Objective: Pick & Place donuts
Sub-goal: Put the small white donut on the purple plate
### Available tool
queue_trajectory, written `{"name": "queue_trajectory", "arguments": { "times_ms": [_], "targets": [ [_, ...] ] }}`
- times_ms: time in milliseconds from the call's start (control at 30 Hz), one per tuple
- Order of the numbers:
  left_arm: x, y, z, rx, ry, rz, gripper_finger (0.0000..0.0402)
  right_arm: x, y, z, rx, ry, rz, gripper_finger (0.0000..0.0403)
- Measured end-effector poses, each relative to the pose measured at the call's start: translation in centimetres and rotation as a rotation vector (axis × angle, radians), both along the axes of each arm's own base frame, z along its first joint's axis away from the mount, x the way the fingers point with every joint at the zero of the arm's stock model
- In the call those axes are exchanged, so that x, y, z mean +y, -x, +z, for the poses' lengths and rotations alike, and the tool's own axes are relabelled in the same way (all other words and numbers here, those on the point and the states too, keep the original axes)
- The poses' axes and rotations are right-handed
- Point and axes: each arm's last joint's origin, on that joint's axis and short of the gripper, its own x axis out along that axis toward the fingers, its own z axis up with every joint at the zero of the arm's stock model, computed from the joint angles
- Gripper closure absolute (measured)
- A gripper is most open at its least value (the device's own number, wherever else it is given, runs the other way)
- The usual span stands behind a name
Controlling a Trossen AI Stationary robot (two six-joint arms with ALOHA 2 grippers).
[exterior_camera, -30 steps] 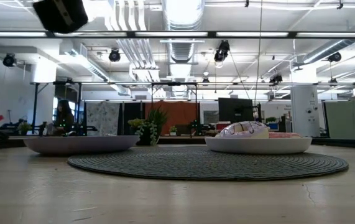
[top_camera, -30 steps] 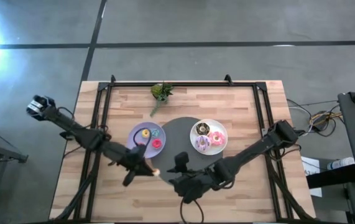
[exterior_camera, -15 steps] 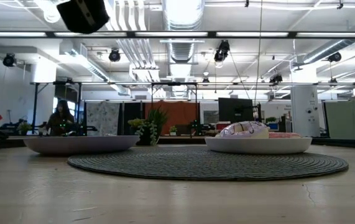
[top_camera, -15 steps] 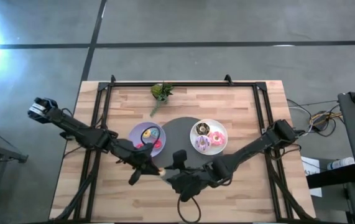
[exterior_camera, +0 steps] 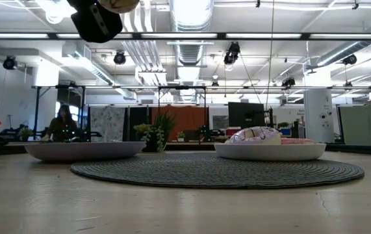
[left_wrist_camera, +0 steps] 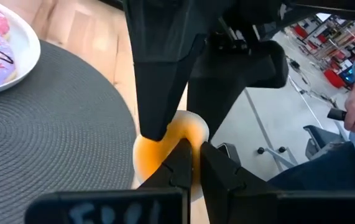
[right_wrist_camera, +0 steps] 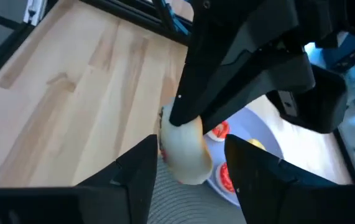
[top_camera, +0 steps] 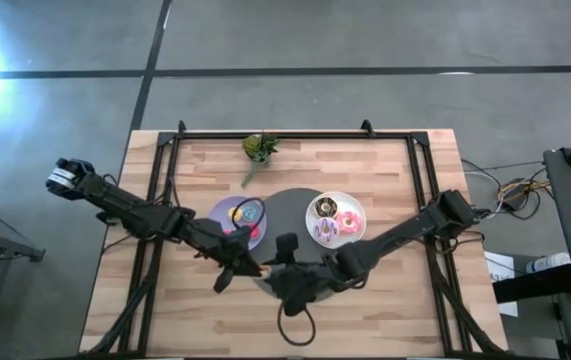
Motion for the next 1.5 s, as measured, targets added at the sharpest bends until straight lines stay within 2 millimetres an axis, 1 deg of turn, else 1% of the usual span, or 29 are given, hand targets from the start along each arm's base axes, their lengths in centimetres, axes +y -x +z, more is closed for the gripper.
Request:
{"name": "queue_trajectory", "arguments": {
  "times_ms": [167,300,367,567,633,700,767,867,933,1033,1133,1167,1233,1333,1500],
  "targets": [
    [0.1,-0.1,0.2,-0.022,0.003,0.002,0.0401,-0.6,-0.3,-0.1,0.010,-0.064,-0.002,0.0256],
    [0.1,-0.1,0.2,-0.021,-0.003,0.015,0.0395,-0.9,-0.4,-0.1,0.014,-0.065,-0.009,0.0286],
    [0.3,-0.1,0.1,-0.005,-0.005,0.046,0.0381,-1.0,-0.4,-0.2,0.023,-0.062,-0.010,0.0301],
    [0.5,0.4,-0.4,0.092,0.012,0.095,0.0315,-1.3,-0.1,-0.7,0.078,-0.059,-0.049,0.0341],
    [0.7,0.8,-0.6,0.138,0.010,0.116,0.0298,-1.7,-0.1,-0.8,0.083,-0.093,-0.084,0.0353],
    [1.0,1.4,-0.7,0.180,-0.010,0.177,0.0288,-2.3,-0.3,-0.8,0.082,-0.141,-0.137,0.0364],
    [1.4,2.3,-0.7,0.216,-0.052,0.265,0.0286,-3.3,-0.6,-0.9,0.070,-0.208,-0.210,0.0371],
    [1.7,4.3,0.1,0.208,-0.121,0.389,0.0288,-5.2,-1.2,-1.0,0.052,-0.336,-0.328,0.0377],
    [1.7,5.6,1.1,0.158,-0.137,0.441,0.0289,-6.5,-1.7,-1.0,0.051,-0.450,-0.375,0.0379],
    [1.8,7.5,2.6,0.071,-0.125,0.470,0.0290,-8.7,-3.0,-1.5,0.046,-0.614,-0.410,0.0379],
    [2.0,8.9,3.6,0.005,-0.116,0.499,0.0290,-10.5,-4.5,-2.9,0.049,-0.725,-0.410,0.0379],
    [2.1,9.3,3.8,-0.005,-0.118,0.509,0.0290,-10.9,-5.0,-3.5,0.054,-0.750,-0.408,0.0379],
    [2.5,10.1,4.2,-0.024,-0.115,0.529,0.0290,-11.7,-6.1,-4.1,0.038,-0.806,-0.400,0.0380],
    [2.8,11.0,4.4,-0.023,-0.112,0.535,0.0290,-12.6,-7.6,-5.4,0.058,-0.851,-0.399,0.0380],
    [3.4,12.0,4.5,-0.020,-0.117,0.543,0.0290,-14.0,-10.7,-7.6,0.097,-0.914,-0.382,0.0380]
  ]
}}
